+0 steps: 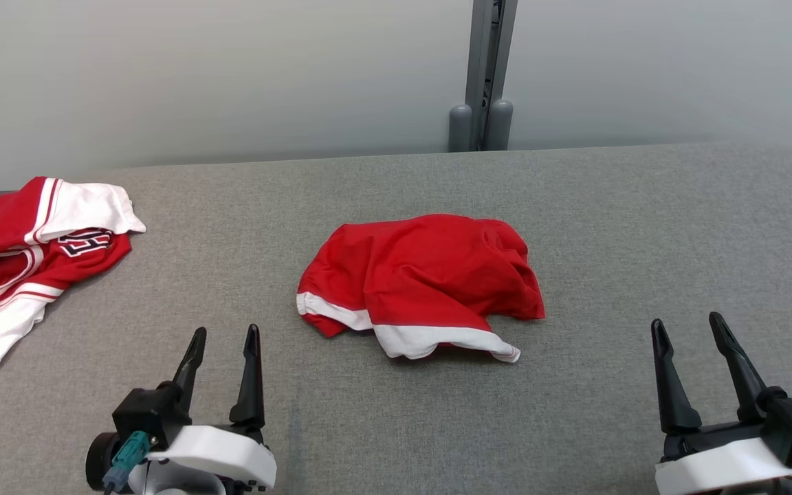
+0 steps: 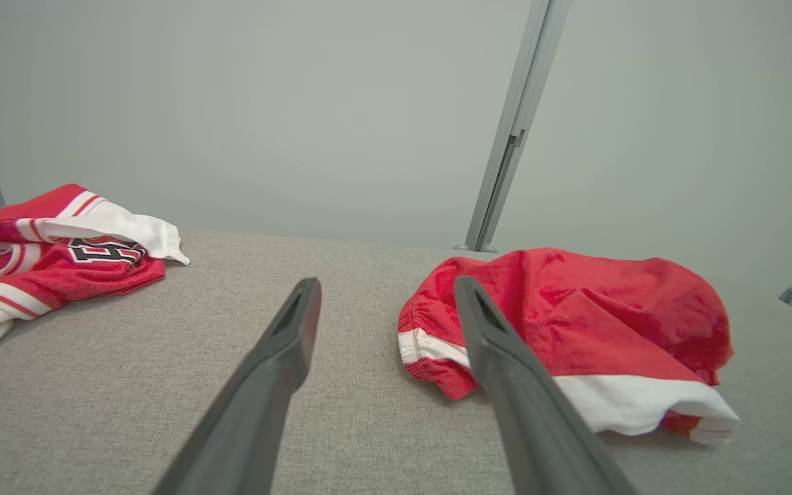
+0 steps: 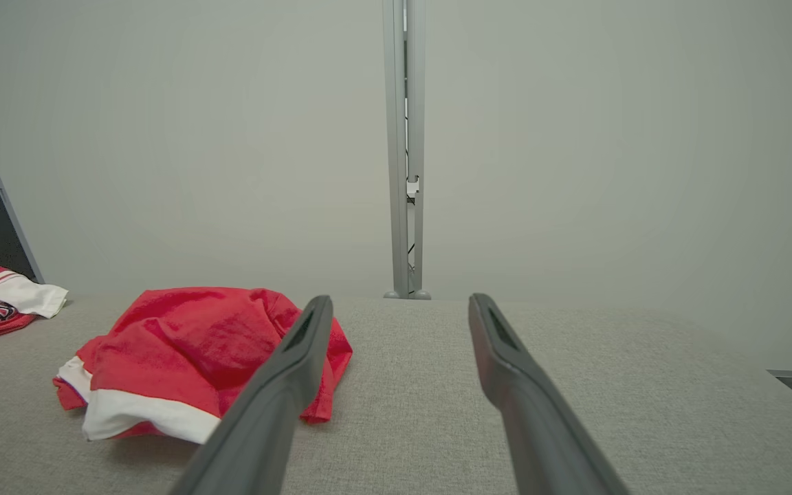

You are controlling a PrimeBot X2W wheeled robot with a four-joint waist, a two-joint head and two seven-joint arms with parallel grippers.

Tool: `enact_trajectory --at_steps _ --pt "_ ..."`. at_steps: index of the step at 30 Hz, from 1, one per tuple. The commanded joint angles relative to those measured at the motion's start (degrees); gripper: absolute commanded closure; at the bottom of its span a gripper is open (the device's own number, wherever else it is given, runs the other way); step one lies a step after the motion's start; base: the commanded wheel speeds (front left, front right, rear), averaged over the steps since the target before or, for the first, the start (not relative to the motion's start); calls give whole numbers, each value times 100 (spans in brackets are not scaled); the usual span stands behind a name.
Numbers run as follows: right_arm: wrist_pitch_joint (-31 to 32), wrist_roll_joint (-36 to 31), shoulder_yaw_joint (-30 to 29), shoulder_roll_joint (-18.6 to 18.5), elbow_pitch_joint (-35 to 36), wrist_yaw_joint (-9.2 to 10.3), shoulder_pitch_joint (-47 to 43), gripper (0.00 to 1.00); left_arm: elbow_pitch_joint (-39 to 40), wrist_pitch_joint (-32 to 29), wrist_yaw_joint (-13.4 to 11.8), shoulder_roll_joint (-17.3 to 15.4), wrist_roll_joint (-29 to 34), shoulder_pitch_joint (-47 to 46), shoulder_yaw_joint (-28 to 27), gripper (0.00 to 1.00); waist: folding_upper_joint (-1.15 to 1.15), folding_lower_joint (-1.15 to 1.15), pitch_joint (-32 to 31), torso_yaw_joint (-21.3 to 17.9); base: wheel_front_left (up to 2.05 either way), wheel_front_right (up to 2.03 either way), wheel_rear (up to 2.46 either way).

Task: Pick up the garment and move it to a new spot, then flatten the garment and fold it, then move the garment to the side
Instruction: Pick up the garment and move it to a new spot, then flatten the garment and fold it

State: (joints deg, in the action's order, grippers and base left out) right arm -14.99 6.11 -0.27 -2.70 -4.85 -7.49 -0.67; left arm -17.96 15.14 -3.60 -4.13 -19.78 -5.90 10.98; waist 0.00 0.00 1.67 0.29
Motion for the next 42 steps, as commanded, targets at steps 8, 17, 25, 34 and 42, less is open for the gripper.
enact_trajectory --at_steps 8,17,25,34,42 --pt "-30 52 64 -35 -43 -1 -78 0 150 1 122 78 326 397 -268 0 0 0 -69 -8 0 0 0" --pt "-30 66 65 -36 -60 -1 -57 0 91 1 226 110 434 393 -391 0 0 0 -90 -14 0 0 0" --pt "-30 -21 -4 -36 -94 -1 -4 0 90 1 205 114 330 293 -274 0 0 0 -49 78 0 0 0" --pt "-21 -186 274 -36 -886 -1 349 0 123 1 205 114 319 133 -92 0 0 0 213 430 0 0 0" --pt "-18 -323 587 -38 -1950 -1 846 0 65 1 206 115 307 -1 -6 0 0 0 487 824 0 0 0"
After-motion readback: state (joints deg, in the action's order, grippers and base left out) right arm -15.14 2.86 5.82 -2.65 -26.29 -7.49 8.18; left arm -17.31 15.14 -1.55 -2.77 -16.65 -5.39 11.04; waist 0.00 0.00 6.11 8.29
